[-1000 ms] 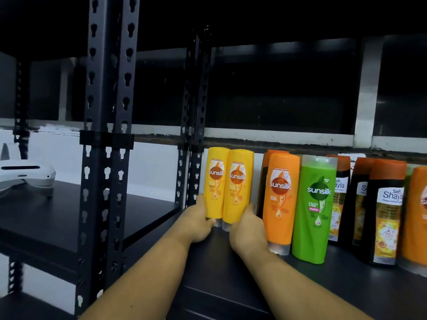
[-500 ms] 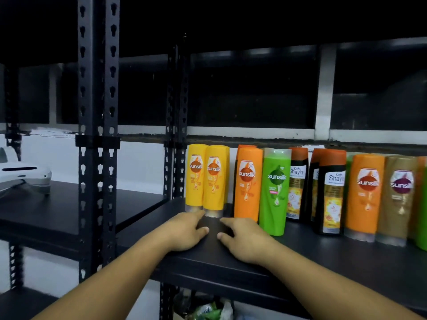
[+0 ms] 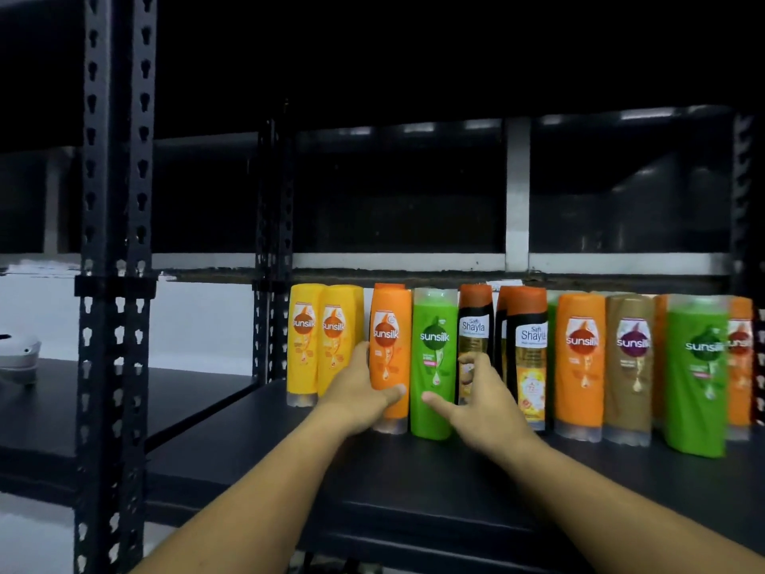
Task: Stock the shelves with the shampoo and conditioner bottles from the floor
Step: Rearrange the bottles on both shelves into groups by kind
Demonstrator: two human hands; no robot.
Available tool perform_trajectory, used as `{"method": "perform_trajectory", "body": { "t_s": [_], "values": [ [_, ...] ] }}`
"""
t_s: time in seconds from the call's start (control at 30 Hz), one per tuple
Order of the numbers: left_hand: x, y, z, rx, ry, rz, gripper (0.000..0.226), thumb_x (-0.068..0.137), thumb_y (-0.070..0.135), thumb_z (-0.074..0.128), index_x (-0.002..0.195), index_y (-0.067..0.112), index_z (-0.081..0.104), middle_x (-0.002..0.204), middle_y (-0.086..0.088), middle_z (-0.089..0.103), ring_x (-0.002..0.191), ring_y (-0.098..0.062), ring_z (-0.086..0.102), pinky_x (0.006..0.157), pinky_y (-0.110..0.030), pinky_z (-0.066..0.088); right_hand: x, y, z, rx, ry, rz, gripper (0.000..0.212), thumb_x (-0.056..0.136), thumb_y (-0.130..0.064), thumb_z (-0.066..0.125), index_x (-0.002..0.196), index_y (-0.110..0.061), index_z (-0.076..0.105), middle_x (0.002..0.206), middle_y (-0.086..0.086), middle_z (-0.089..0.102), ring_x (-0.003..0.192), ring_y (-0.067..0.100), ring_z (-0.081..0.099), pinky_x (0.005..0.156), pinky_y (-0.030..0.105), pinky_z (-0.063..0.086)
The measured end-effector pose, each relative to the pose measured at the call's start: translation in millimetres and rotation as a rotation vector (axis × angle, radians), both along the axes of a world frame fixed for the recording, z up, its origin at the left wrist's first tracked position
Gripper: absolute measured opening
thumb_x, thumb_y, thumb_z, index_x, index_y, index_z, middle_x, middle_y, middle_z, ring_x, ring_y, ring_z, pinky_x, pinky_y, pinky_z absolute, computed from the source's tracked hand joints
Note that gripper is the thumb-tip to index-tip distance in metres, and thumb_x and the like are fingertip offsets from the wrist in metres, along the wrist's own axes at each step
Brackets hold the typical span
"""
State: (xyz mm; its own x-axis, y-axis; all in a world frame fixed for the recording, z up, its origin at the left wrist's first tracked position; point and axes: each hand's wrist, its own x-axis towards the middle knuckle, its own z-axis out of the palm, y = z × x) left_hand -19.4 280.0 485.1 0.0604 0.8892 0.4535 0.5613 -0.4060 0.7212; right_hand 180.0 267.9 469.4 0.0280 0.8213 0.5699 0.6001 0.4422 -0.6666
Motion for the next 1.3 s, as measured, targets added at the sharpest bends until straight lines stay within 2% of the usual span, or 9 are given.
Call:
{"method": "perform_trajectory", "body": {
  "t_s": [0.1, 0.23, 0.53, 0.7, 0.87, 0.9, 1.03, 1.13, 1.3],
  "values": [
    [4, 15, -14, 0.036, -0.115, 0.014, 0.065, 0.089, 0.031, 0.078, 0.139, 0.034, 0.037, 0.130, 0.008, 0.060, 0.120, -0.015, 0.060, 0.106, -0.044, 0.050, 2, 15, -5, -0.083, 0.050, 0.138, 0.082, 0.078, -0.038, 0.086, 0.140, -0.030, 0.032, 0.123, -0.015, 0.059, 0.117, 0.007, 0.060, 0.105, 0.040, 0.051],
    [5, 27, -29, 0.078, -0.131, 0.020, 0.061, 0.089, 0.030, 0.078, 0.136, 0.033, 0.038, 0.124, 0.007, 0.062, 0.114, -0.014, 0.063, 0.103, -0.044, 0.052, 1, 33, -23, -0.034, 0.061, 0.220, 0.071, 0.081, -0.027, 0.084, 0.136, -0.030, 0.039, 0.127, -0.014, 0.064, 0.117, 0.001, 0.062, 0.107, 0.037, 0.049],
    [12, 25, -31, 0.098, 0.055, -0.078, 0.061, 0.091, 0.030, 0.075, 0.133, 0.040, 0.033, 0.116, 0.020, 0.058, 0.098, 0.003, 0.061, 0.075, -0.007, 0.047, 15, 25, -19, -0.036, 0.185, 0.154, 0.059, 0.088, -0.017, 0.076, 0.127, -0.036, 0.036, 0.117, -0.018, 0.064, 0.107, 0.002, 0.062, 0.100, 0.028, 0.046],
    [20, 16, -30, 0.050, 0.105, -0.119, 0.061, 0.089, 0.041, 0.075, 0.137, 0.044, 0.037, 0.123, 0.012, 0.063, 0.107, -0.008, 0.066, 0.098, -0.037, 0.055, 26, 10, -14, -0.115, 0.196, 0.135, 0.051, 0.092, -0.018, 0.071, 0.130, -0.034, 0.040, 0.114, -0.018, 0.063, 0.107, 0.006, 0.061, 0.100, 0.035, 0.048],
    [49, 3, -23, 0.012, 0.134, -0.178, 0.058, 0.092, 0.034, 0.074, 0.135, 0.038, 0.034, 0.125, 0.017, 0.059, 0.102, 0.004, 0.062, 0.085, -0.012, 0.051, 54, -16, -13, -0.145, 0.136, 0.058, 0.050, 0.094, -0.020, 0.070, 0.130, -0.034, 0.038, 0.121, -0.015, 0.056, 0.115, 0.011, 0.056, 0.103, 0.034, 0.045],
    [59, 1, -23, 0.001, 0.134, -0.199, 0.060, 0.092, 0.034, 0.074, 0.137, 0.034, 0.035, 0.130, 0.015, 0.059, 0.107, 0.002, 0.062, 0.089, -0.013, 0.051, 63, -22, -13, -0.150, 0.134, 0.029, 0.052, 0.094, -0.020, 0.070, 0.133, -0.032, 0.038, 0.122, -0.014, 0.055, 0.116, 0.012, 0.054, 0.104, 0.034, 0.044],
    [106, 3, -21, 0.008, 0.203, -0.229, 0.077, 0.080, 0.055, 0.072, 0.142, 0.034, 0.032, 0.142, 0.006, 0.057, 0.125, -0.017, 0.059, 0.109, -0.045, 0.048, 105, -38, -10, -0.182, 0.136, -0.098, 0.056, 0.093, -0.021, 0.072, 0.136, -0.028, 0.038, 0.128, -0.007, 0.057, 0.121, 0.019, 0.055, 0.108, 0.040, 0.044],
    [148, 2, -16, 0.005, 0.240, -0.274, 0.076, 0.081, 0.054, 0.071, 0.140, 0.030, 0.031, 0.141, 0.003, 0.057, 0.125, -0.020, 0.058, 0.109, -0.045, 0.046, 137, -47, -8, -0.185, 0.133, -0.191, 0.055, 0.092, -0.022, 0.072, 0.135, -0.028, 0.038, 0.127, -0.006, 0.060, 0.118, 0.021, 0.058, 0.108, 0.044, 0.047],
    [203, 1, -25, 0.045, 0.199, -0.307, 0.063, 0.094, 0.036, 0.070, 0.144, 0.025, 0.033, 0.139, 0.001, 0.058, 0.125, -0.023, 0.057, 0.103, -0.034, 0.044, 173, -54, -15, -0.100, 0.208, -0.319, 0.051, 0.093, -0.016, 0.071, 0.136, -0.021, 0.043, 0.113, -0.005, 0.060, 0.110, 0.021, 0.058, 0.093, 0.031, 0.044]
  ]
}}
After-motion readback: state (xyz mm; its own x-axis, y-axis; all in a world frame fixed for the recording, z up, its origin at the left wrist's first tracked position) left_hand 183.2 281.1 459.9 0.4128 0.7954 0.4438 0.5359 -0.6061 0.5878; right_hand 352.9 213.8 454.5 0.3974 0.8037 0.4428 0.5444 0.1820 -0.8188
